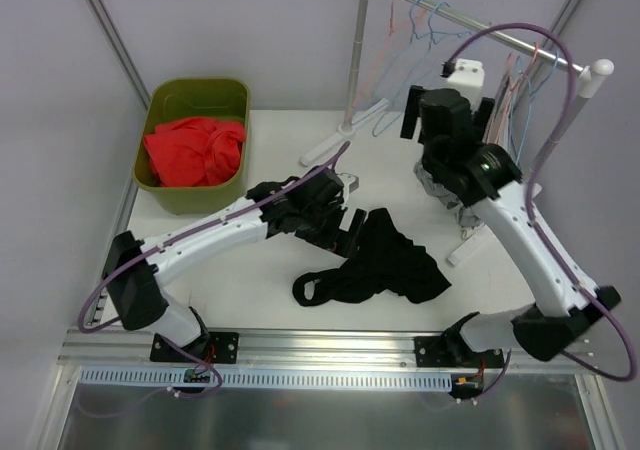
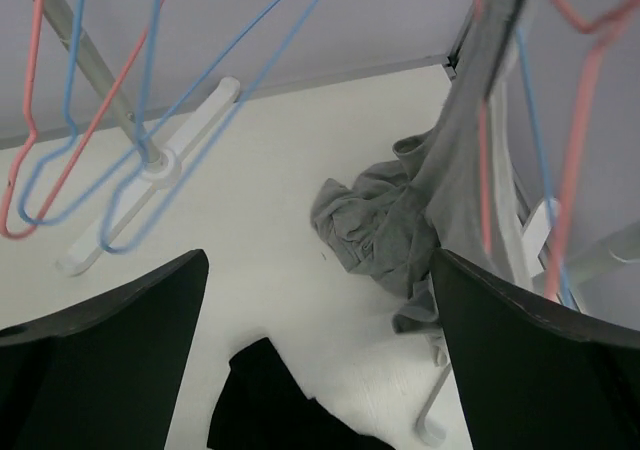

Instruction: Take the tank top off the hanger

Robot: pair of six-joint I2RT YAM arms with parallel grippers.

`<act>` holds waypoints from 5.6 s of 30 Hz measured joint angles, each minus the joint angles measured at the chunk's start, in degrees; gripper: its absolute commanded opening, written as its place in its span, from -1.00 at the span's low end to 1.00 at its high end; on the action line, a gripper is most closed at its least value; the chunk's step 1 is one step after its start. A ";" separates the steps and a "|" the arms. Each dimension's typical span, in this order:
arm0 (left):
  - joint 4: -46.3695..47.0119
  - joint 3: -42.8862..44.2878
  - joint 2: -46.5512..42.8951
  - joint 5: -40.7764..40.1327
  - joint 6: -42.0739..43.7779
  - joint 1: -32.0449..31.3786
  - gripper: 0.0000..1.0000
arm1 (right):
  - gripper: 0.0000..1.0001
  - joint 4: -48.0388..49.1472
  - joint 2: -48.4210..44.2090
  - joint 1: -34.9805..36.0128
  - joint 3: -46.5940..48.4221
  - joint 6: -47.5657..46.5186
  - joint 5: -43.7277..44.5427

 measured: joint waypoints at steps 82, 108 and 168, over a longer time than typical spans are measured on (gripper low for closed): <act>-7.04 30.97 35.32 -4.02 1.18 57.11 0.36 | 0.99 -15.10 -27.04 -0.15 -3.78 1.53 -36.50; -16.28 13.60 -15.32 -5.79 2.58 41.46 0.97 | 0.09 -27.89 1.60 -23.98 19.67 -2.71 -29.44; -16.52 9.99 -22.69 11.80 10.64 41.18 0.97 | -0.99 -20.06 -18.14 -27.36 8.50 1.38 -43.43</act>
